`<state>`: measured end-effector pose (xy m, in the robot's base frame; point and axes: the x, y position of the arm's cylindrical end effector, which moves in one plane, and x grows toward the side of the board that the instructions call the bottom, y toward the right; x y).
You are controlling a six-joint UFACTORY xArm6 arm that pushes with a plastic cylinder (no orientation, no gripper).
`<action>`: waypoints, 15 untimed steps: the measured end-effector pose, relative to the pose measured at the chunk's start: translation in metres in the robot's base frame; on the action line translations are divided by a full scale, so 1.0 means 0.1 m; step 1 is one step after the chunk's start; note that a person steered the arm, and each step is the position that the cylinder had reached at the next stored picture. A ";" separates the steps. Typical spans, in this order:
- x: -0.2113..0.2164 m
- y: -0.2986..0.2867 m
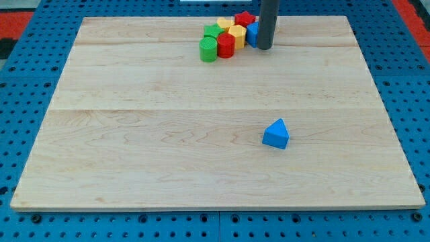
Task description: Push blue triangle closer to the green star
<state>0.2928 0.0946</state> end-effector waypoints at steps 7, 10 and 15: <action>2.36 0.00; 2.31 -0.62; 2.87 -0.83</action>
<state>0.5801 0.0114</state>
